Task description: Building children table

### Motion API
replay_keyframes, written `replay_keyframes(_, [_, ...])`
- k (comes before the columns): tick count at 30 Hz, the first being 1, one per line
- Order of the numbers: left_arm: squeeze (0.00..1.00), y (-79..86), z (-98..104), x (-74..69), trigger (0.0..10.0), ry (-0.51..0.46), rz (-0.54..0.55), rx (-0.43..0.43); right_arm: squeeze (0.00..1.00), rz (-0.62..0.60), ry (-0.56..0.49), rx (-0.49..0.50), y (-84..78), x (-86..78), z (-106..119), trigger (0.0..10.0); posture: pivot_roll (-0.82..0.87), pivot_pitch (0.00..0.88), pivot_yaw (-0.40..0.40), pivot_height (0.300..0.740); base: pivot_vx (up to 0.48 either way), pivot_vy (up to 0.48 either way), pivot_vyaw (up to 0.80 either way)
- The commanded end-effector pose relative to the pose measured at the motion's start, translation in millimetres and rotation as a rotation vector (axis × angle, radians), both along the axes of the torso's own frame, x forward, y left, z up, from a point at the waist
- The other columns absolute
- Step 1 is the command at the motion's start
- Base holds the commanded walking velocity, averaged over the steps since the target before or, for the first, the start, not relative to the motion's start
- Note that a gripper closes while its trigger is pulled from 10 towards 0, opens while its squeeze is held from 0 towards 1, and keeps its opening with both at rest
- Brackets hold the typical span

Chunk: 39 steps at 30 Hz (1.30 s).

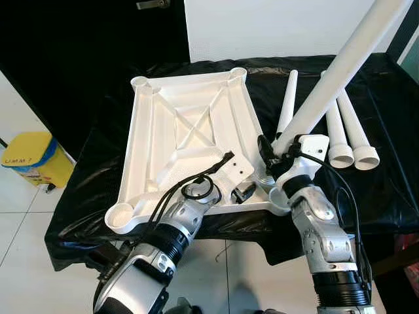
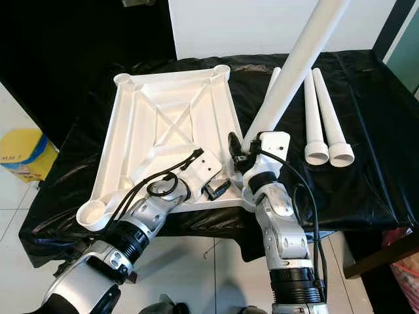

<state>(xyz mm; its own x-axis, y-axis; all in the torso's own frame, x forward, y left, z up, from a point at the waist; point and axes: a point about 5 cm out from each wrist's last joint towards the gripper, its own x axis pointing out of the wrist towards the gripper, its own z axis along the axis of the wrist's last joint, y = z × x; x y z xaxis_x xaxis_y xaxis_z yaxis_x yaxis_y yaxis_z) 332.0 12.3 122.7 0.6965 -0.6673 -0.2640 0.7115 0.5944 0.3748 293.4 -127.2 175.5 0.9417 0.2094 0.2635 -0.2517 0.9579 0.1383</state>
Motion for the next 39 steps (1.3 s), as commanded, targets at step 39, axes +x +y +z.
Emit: replay_keyframes(39, [0.00, 48.3, 25, -83.7, 10.0, 0.122, -0.379, -0.224, 0.00, 0.006, 0.097, -0.185, -17.9, -30.6, -47, 10.0, -0.03, 0.102, 0.038, 0.740, 0.000, 0.000, 0.00])
